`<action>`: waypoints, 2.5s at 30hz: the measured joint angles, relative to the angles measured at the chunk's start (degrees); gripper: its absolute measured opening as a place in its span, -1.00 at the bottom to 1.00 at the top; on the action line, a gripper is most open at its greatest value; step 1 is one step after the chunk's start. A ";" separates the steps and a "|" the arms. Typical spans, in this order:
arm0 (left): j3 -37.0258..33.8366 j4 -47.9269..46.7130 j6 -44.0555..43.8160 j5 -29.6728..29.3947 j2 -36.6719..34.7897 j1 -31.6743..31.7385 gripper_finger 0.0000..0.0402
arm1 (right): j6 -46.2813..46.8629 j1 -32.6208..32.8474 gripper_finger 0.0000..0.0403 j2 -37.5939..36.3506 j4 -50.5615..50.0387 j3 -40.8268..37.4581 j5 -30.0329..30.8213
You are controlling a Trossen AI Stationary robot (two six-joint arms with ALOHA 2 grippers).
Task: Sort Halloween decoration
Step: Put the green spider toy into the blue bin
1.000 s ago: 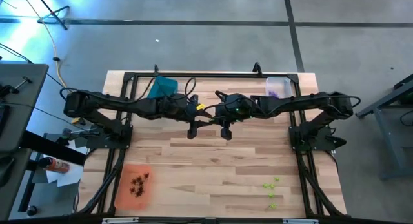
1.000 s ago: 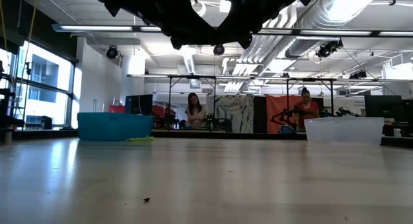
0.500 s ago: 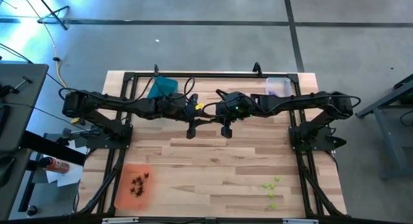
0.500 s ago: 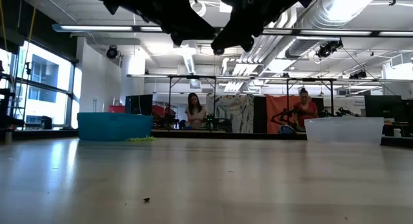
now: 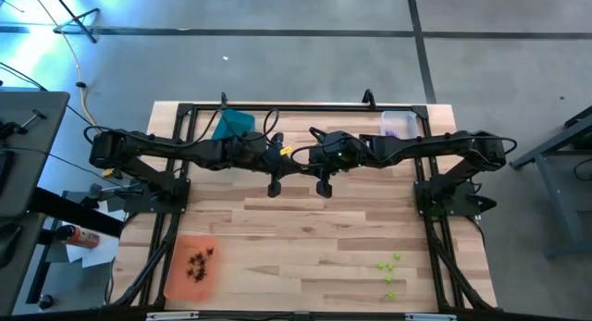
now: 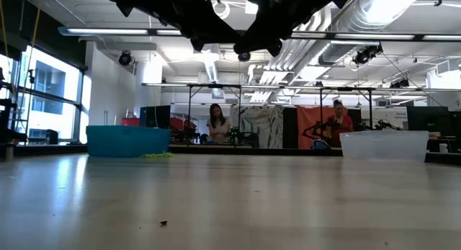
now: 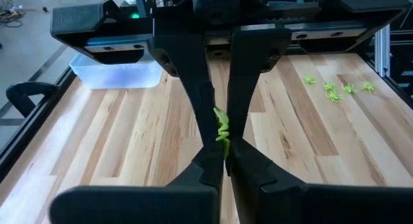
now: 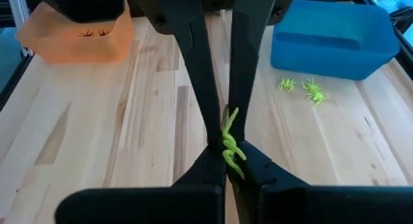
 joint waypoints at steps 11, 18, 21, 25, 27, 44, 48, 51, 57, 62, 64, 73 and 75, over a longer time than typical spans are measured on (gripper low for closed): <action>0.00 -0.68 0.04 -0.02 0.00 0.81 -1.00 | 2.19 0.11 -0.68 -0.08 -2.73 0.00 0.22; 0.00 -7.95 -0.28 -1.35 -3.54 4.73 -1.00 | 2.73 -0.14 -0.11 -3.02 -11.09 0.00 8.14; 0.00 -14.17 0.15 -4.21 -6.82 6.90 -1.00 | 2.63 -1.02 0.05 -5.32 -14.96 0.00 9.86; -1.07 -23.10 -0.11 -11.62 -12.35 10.54 -1.00 | 4.41 -2.83 0.16 -8.05 -21.35 0.00 11.87; -3.39 -25.09 -1.50 -15.12 -15.66 12.69 -1.00 | 4.95 -3.81 0.17 -8.93 -23.98 0.00 13.11; -12.76 -33.64 -16.22 -7.48 -11.62 42.74 -1.00 | 6.54 -8.76 0.17 -9.40 -21.03 0.00 14.12; -11.19 -35.78 -16.02 -5.90 -5.31 44.13 -1.00 | 7.25 -8.74 0.17 -9.38 -20.73 0.00 14.63; -11.13 -35.74 -16.80 -5.94 -3.24 44.11 -1.00 | 8.83 -8.74 0.17 -9.38 -20.74 0.00 15.18; -11.08 -34.92 -14.00 -6.75 -3.22 44.11 -0.96 | 9.64 -8.74 0.17 -9.35 -20.73 0.00 15.51; -11.08 -34.88 -13.97 -7.52 -4.20 44.11 -0.70 | 9.55 -8.74 0.17 -9.35 -20.74 0.00 15.54; -11.08 -34.96 -14.01 -7.52 -4.84 44.11 -0.57 | 9.53 -8.74 0.17 -9.35 -20.74 0.00 15.54; -7.86 -35.05 -16.32 -1.26 -14.48 43.96 -0.10 | 9.66 -8.74 0.17 -9.50 -21.10 0.00 10.19; -7.34 -33.43 -18.90 1.34 -18.26 42.99 -0.05 | 11.82 -8.35 0.17 -10.02 -22.76 0.00 4.19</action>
